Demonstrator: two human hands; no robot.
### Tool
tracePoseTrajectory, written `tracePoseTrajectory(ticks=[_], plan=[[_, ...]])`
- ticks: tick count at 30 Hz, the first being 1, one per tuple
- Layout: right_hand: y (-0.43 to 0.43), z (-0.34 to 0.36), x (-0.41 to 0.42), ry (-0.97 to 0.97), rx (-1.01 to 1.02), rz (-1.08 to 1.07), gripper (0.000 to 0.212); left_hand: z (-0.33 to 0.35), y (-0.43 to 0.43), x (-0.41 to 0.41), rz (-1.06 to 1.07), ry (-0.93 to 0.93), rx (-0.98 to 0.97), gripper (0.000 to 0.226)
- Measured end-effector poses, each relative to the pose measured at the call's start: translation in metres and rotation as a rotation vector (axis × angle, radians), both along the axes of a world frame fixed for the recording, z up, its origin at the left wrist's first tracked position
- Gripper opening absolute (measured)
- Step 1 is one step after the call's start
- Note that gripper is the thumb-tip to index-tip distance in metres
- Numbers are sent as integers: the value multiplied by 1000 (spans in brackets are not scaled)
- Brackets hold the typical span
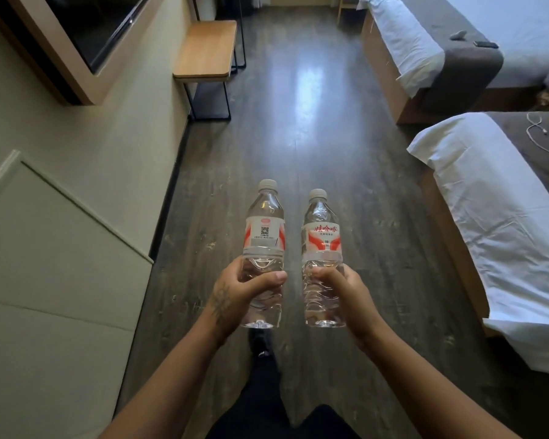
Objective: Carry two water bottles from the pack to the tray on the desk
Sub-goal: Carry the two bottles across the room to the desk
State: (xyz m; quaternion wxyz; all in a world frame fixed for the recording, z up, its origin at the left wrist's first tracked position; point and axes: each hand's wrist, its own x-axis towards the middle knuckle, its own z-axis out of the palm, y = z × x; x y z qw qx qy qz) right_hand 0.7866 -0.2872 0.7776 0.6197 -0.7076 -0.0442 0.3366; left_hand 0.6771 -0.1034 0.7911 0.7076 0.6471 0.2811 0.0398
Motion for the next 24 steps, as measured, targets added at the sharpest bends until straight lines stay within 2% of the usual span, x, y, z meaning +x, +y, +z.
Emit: tracePoseTrajectory(ticks=[3,7,15,24], plan=[[36,-1,50,-4,-2,-18,69,-3,35,55,-28,-7,-5,78],[85,3,119,-10,-16,-47,49,2,88,130,-63,-7,-17,72],[170,14,265,-24,-1,-106,46,15,181,287,-106,-17,7,70],[248,-2,481,-2,40,-131,58,-5,257,494,-92,16,48,67]])
